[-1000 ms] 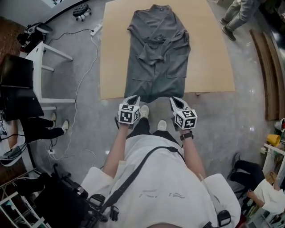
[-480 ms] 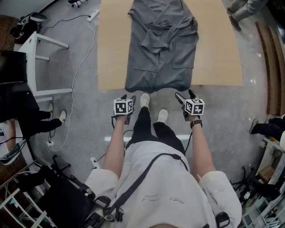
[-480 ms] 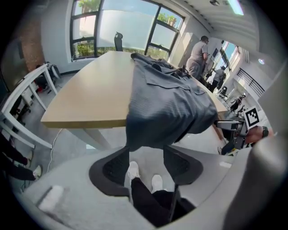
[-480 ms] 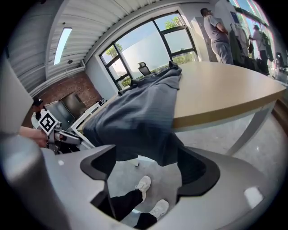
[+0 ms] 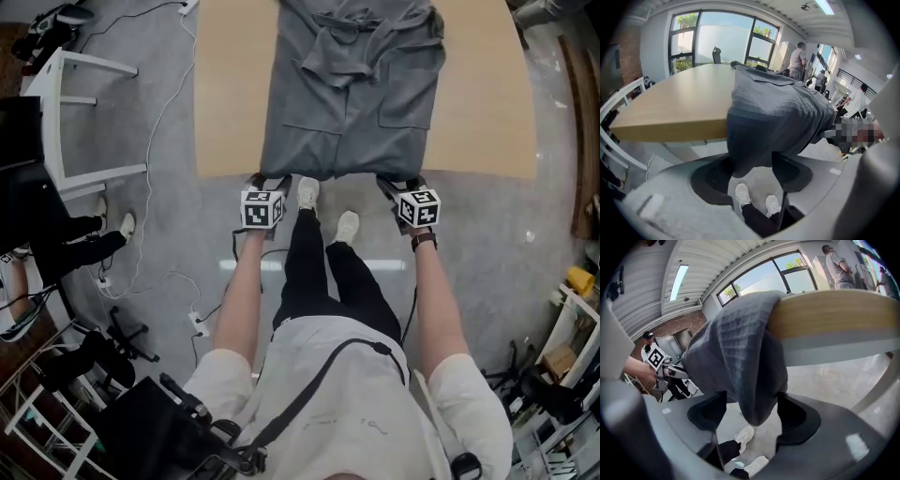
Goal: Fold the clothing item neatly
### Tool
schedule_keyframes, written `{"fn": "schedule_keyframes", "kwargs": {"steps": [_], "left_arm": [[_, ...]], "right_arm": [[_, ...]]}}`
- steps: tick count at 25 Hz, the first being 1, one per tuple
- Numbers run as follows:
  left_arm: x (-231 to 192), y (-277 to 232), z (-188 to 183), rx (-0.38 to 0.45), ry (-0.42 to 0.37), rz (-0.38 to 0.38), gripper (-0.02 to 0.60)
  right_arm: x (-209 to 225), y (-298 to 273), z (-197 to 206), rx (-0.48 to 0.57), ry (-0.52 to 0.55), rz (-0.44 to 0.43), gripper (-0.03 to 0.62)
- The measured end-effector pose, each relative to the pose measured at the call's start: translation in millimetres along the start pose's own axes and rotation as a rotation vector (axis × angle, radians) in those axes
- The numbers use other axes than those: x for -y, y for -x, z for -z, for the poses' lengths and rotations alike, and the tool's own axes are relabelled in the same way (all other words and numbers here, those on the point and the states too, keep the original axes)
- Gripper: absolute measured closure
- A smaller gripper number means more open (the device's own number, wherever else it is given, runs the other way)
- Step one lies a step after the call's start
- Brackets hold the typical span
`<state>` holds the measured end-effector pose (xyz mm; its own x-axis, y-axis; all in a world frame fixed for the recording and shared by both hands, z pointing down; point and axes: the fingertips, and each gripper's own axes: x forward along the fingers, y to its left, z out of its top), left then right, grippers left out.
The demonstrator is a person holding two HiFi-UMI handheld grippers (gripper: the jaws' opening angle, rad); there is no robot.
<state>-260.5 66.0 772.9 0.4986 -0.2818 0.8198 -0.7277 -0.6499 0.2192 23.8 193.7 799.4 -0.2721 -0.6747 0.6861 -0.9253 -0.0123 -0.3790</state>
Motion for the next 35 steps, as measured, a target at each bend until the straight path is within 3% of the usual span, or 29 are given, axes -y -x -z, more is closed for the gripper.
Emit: {"fn": "schedule_keyframes", "kwargs": {"steps": [2,3,5,6,11,14,18,23,30,35], "left_arm": [[8,-7,7,-0.033,0.015,0.023,0.324],[11,-9,10,-0.043,0.012,0.020,0.364],[16,-5,12,-0.033,0.012,0.006,0.571],[21,-1,10,-0.019,0.026,0.021,0.572],[76,30,12,-0.017,0.018,0.172,0.572],[104,61,18,-0.026,0.023,0.228,0.572],[128,116,3,0.032,0.060,0.319,0.572],[172,168,-29,0.088,0.015,0.442,0.572],[204,207,-75,0.219,0.052,0.507,0.572],[203,218,-100,0.256,0.045,0.523,0.572]], "right_arm": [[-4,-5,5,-0.016,-0.004,-0.012,0.328],[-7,-4,8,-0.027,-0.002,-0.021,0.394],[-18,1,11,-0.035,0.005,-0.045,0.548],[-26,6,10,-0.029,0.005,-0.067,0.565],[-82,44,-2,0.016,0.011,-0.211,0.565],[-106,83,-7,0.048,-0.011,-0.233,0.565],[-130,133,-27,0.112,-0.058,-0.259,0.565],[-154,182,-63,0.160,-0.037,-0.350,0.566],[-171,218,-103,0.221,-0.001,-0.363,0.565],[-181,214,-129,0.245,0.041,-0.378,0.565]]}}
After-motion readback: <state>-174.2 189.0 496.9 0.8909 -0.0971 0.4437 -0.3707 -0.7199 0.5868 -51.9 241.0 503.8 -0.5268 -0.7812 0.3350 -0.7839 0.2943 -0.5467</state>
